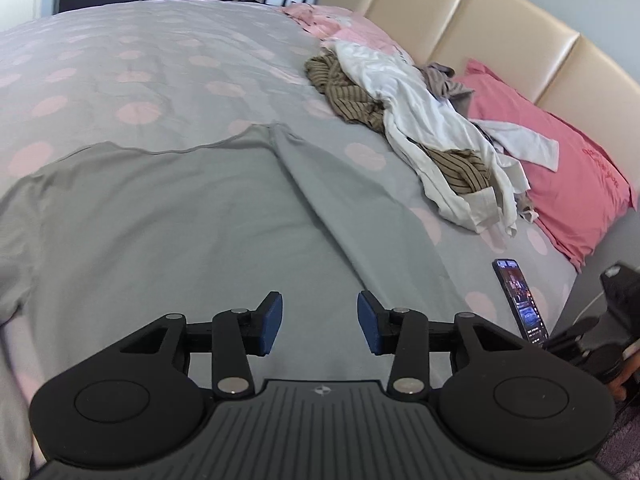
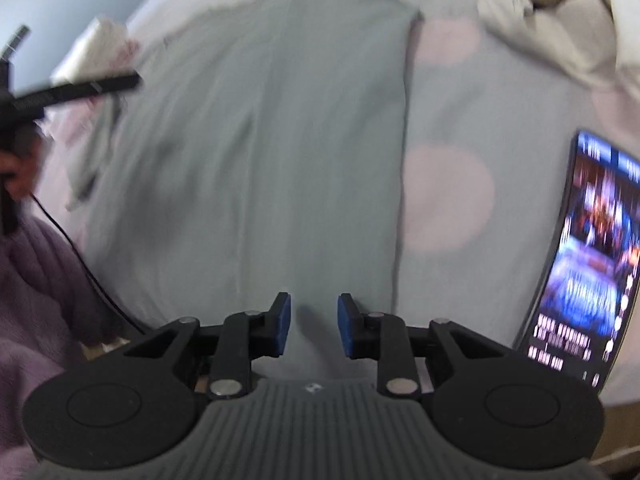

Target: Fold clothes

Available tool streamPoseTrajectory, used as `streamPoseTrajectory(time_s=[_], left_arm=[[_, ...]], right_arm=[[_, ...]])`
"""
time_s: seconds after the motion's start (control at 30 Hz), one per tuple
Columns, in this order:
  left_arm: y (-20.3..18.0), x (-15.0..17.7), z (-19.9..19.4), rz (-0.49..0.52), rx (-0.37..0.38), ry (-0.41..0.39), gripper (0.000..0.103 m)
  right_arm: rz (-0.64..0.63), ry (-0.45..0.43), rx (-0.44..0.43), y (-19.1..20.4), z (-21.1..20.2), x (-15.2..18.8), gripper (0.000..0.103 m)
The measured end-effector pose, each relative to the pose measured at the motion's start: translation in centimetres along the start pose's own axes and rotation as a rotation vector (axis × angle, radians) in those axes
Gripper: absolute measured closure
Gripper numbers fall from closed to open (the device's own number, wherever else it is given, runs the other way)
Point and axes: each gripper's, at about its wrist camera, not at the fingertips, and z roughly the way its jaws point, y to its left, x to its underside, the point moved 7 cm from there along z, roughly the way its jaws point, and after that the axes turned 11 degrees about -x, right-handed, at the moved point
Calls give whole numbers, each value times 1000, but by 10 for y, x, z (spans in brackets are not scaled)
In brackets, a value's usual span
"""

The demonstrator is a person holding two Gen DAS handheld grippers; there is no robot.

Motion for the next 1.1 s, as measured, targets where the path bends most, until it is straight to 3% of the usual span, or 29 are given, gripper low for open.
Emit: streamPoseTrajectory(time_s=[0.2,0.37,0.53,0.67,0.77,0.97,1.1], left_arm=[[39,9,-37,-64,-95,-45,60],[87,21,-70,-144,-204,-89,58],[149,48,-106,-235,-368,-115,54],[200,82,-130,-332,-522,-102,51],[232,110,-142,-401,-610,-81,49],[268,155,-135,-538,-601,-13,47],[269,158,-112,-492,-576,18,48]], right_arm=[[-47,-23,37,23,-10,-11,73],[-156,-37,7,64,-2,-47,72],[-246,-20,-35,107,16,-69,68],[-326,2,-81,147,33,-82,59],[-368,26,-118,170,52,-90,58],[-446,100,-147,204,88,-92,57],[-443,121,-160,212,103,-96,57]])
